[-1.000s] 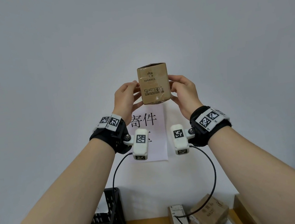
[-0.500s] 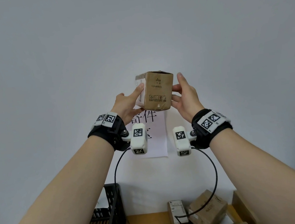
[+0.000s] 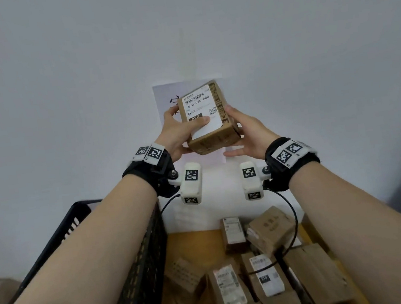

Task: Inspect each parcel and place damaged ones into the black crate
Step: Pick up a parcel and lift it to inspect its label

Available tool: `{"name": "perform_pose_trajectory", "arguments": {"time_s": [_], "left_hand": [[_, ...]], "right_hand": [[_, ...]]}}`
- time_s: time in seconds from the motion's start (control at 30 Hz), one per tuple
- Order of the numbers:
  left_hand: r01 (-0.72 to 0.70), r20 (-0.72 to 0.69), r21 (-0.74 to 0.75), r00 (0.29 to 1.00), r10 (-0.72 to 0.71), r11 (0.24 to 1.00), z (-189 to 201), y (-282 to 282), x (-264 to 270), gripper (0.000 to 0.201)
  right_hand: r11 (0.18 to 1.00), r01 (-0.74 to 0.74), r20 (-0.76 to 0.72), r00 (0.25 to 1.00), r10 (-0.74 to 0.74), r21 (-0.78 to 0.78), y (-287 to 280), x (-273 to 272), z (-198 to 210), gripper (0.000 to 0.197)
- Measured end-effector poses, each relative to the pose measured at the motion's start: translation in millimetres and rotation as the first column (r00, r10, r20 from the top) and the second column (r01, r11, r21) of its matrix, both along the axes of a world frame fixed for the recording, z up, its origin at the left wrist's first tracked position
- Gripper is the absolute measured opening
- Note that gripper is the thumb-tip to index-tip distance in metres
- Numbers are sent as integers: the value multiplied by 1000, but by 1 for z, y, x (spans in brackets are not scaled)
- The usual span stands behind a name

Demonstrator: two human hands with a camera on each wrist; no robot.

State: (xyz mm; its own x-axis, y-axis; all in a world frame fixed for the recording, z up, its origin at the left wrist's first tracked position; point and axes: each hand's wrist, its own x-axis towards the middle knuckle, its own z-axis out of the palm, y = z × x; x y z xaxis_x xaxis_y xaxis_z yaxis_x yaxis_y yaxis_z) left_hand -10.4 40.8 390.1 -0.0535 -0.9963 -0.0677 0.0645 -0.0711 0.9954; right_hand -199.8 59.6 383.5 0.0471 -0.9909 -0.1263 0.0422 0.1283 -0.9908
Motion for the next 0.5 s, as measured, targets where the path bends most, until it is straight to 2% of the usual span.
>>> {"name": "perform_pose_trajectory", "arguments": {"time_s": [0.23, 0.4, 0.5], "left_hand": [[27, -7, 238, 1000, -26, 971, -102, -7, 4, 63], [18, -36, 414, 999, -3, 910, -192, -8, 5, 68], [15, -16, 502, 1000, -8, 865, -251, -1, 9, 75]], "right_hand": [[977, -5, 81, 997, -13, 211, -13, -6, -104, 48], [929, -12, 93, 995, -24, 369, -16, -10, -194, 43], [885, -28, 43, 999, 9, 465, -12, -14, -250, 42]]}}
